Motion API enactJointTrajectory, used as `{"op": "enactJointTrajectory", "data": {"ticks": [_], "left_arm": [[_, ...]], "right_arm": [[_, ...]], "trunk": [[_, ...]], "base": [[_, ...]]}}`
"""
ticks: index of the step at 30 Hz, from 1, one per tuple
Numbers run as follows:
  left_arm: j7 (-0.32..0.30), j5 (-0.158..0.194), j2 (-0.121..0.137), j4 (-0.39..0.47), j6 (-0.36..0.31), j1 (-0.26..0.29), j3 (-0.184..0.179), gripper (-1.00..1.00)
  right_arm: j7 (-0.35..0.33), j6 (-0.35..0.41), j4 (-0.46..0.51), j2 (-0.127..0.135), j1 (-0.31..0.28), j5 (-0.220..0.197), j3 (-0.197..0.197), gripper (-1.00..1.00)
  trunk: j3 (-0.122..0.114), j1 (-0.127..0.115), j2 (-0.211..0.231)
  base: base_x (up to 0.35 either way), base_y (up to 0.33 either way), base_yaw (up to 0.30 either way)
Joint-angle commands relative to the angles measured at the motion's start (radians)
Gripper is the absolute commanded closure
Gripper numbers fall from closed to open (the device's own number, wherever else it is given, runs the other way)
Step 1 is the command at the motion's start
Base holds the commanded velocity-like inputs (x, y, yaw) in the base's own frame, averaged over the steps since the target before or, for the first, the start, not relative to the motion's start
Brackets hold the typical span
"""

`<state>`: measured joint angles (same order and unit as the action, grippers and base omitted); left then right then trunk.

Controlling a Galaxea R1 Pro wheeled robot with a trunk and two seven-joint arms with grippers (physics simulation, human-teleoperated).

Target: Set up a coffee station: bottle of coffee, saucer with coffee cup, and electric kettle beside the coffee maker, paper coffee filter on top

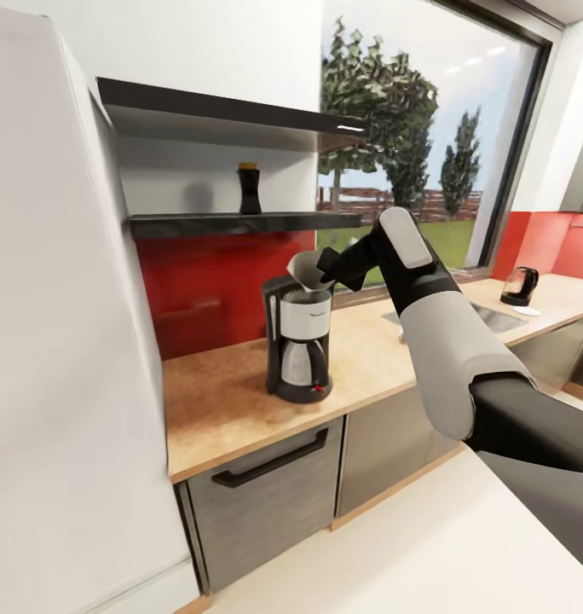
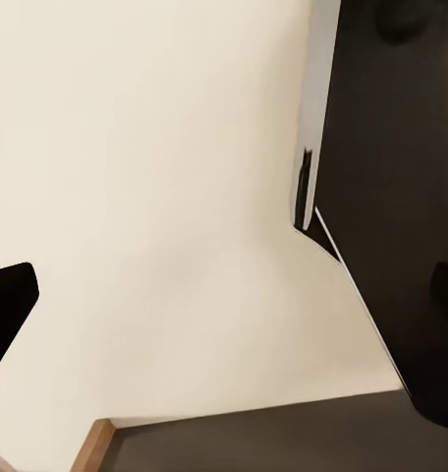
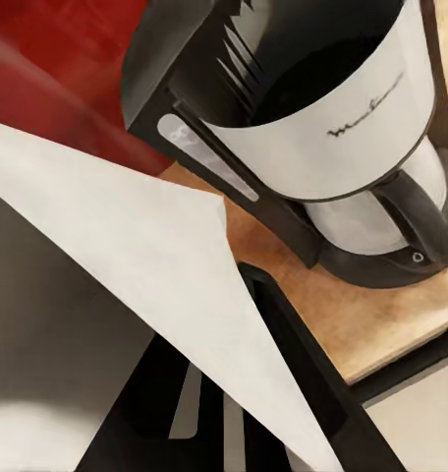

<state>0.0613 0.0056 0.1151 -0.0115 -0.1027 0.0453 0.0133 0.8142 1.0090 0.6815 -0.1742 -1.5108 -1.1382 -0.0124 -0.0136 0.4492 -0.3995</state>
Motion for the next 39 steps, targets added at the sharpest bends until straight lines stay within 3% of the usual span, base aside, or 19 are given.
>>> {"op": "enactJointTrajectory", "data": {"ticks": [1,9,16,39], "left_arm": [[0.002,0.001,0.0,-0.001,-0.002,0.001,0.002,-1.0],[0.003,0.001,0.001,-0.002,-0.003,0.001,0.002,-1.0],[0.003,0.001,0.002,-0.002,-0.003,0.001,0.002,-1.0],[0.003,0.001,0.001,-0.002,-0.003,0.001,0.001,-1.0]], "right_arm": [[0.012,-0.001,-0.001,0.0,0.0,-0.012,-0.001,1.0],[0.033,-0.001,-0.018,0.0,0.0,-0.012,0.004,1.0],[0.043,-0.001,-0.032,0.0,0.0,-0.021,0.045,1.0],[0.042,-0.004,-0.039,0.0,0.0,-0.026,0.042,1.0]], "trunk": [[0.0,0.001,-0.001],[0.0,0.001,-0.001],[0.0,0.001,-0.001],[0.0,0.001,-0.001]], "base": [[0.264,-0.144,0.0],[0.095,-0.055,0.0],[0.003,-0.002,0.0],[0.0,0.0,0.0]]}}
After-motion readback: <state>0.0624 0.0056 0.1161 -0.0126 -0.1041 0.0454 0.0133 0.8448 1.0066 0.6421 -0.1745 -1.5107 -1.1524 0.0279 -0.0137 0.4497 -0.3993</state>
